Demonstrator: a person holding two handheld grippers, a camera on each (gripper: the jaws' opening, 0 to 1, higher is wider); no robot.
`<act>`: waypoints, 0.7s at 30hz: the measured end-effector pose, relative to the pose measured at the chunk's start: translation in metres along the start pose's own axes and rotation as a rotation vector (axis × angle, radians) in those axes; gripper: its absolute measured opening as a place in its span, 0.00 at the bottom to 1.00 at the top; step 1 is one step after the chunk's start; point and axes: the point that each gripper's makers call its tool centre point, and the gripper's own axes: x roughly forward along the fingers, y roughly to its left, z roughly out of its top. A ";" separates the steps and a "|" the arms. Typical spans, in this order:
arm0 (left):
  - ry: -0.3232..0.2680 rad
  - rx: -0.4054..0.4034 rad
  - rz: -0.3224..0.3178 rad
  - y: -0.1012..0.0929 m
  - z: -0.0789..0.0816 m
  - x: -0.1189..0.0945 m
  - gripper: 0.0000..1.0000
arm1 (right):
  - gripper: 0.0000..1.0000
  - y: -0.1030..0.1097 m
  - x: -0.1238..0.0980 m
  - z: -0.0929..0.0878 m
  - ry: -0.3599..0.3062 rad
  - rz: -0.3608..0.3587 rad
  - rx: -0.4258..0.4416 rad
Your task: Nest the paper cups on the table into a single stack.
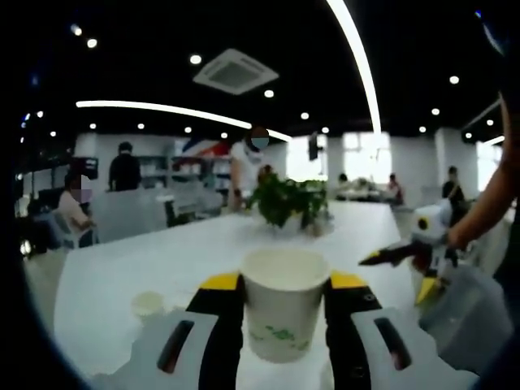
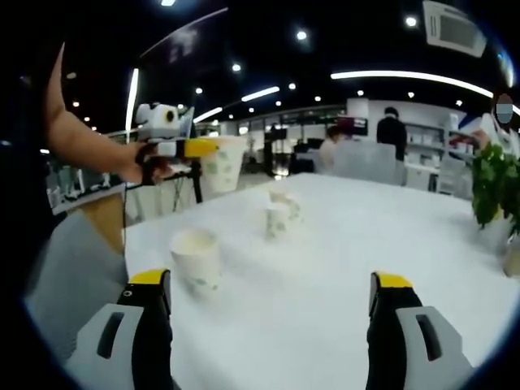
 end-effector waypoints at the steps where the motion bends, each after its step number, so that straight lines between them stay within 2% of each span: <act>1: -0.005 -0.004 0.000 -0.002 0.001 -0.001 0.38 | 1.00 0.000 0.000 0.000 0.000 0.001 0.001; 7: -0.029 -0.006 0.005 -0.015 0.004 -0.002 0.38 | 1.00 0.002 0.000 0.001 -0.002 0.003 -0.001; 16: -0.051 0.003 -0.022 -0.040 0.008 -0.002 0.38 | 1.00 0.004 -0.001 0.003 -0.011 0.007 0.002; 21: -0.053 0.009 -0.022 -0.045 0.009 -0.006 0.38 | 1.00 0.005 -0.002 0.004 -0.014 0.006 0.006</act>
